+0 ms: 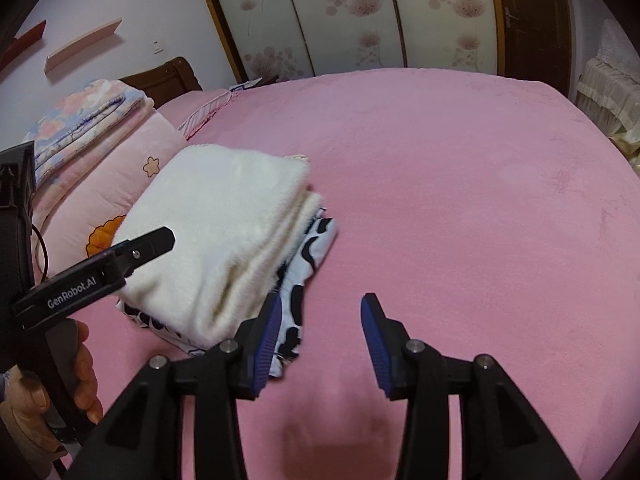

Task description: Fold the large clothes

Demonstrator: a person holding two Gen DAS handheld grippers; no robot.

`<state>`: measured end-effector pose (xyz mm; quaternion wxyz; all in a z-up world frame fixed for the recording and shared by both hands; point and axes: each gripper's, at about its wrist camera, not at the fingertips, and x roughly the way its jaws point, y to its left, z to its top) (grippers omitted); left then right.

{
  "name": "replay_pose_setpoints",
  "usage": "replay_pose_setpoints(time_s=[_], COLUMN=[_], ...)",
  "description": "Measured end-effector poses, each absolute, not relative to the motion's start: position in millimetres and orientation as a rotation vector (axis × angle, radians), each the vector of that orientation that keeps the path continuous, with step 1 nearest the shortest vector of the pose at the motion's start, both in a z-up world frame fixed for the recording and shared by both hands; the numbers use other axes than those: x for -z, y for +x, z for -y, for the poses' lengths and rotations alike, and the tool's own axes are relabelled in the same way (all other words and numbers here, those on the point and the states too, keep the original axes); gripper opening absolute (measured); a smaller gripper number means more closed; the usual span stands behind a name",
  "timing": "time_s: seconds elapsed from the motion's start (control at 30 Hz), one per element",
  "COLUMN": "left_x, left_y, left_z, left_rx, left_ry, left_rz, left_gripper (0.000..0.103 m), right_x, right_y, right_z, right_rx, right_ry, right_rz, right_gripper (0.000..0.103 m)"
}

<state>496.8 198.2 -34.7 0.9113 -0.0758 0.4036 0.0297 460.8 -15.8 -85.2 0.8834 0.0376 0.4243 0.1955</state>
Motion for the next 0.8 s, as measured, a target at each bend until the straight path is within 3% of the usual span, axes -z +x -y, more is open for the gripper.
replay_pose_setpoints(time_s=[0.43,0.8], left_x=[47,-43], left_y=[461,335], left_z=[-96,-49], left_rx=[-0.030,-0.030], left_ry=[-0.069,-0.052], left_rz=[-0.827,-0.813], left_gripper=[0.082,0.082], right_x=[80,4], right_y=[409,299], right_z=[93,154], right_rx=[-0.421,-0.363], right_ry=[0.092,0.121], right_rz=[-0.829,-0.828], right_gripper=[0.041,0.042])
